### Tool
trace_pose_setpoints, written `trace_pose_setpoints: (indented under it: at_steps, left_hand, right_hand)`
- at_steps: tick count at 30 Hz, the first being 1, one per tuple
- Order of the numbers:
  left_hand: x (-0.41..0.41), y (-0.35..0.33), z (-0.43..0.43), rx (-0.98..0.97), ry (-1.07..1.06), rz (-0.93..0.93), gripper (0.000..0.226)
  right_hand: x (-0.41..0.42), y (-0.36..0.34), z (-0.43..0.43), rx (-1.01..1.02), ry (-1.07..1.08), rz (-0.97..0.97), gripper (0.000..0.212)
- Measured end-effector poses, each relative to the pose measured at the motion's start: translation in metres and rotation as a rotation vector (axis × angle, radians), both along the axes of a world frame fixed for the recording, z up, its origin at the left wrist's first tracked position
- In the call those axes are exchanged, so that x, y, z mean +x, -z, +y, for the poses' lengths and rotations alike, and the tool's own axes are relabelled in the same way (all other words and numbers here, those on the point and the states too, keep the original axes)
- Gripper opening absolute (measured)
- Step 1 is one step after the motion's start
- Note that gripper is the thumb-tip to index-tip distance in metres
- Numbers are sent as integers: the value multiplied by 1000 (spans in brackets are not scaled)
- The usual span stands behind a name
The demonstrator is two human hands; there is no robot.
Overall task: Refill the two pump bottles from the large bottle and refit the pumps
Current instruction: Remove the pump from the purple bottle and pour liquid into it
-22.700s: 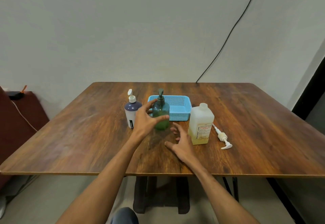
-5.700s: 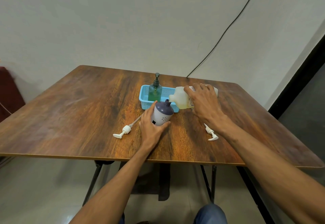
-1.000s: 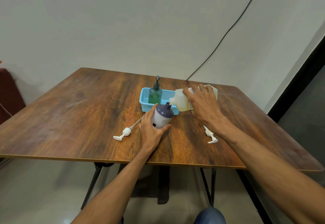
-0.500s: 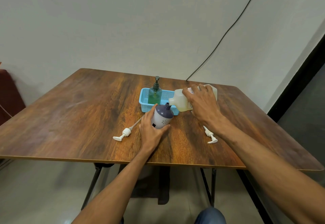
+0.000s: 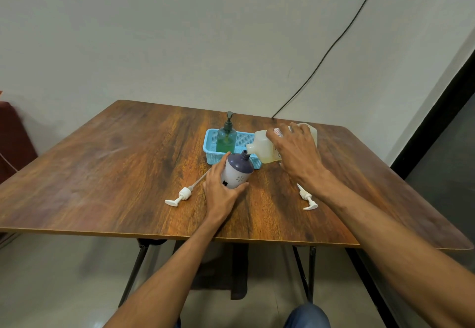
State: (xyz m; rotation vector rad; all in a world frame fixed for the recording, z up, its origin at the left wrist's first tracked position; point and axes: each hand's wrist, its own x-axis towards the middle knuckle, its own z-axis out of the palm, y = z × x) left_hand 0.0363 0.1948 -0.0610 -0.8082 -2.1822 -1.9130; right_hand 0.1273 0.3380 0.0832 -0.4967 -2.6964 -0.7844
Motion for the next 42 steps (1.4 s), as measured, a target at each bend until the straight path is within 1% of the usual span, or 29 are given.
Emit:
trace_pose_setpoints:
  at_steps: [34, 42]
  left_hand:
    - [0, -1, 0, -1, -5, 13, 92]
    - [1, -1, 0, 2, 2, -2, 91]
  right_hand:
    - [-2, -5, -2, 32, -4, -22, 63]
    - [-2, -5, -1, 39, -4, -29, 67]
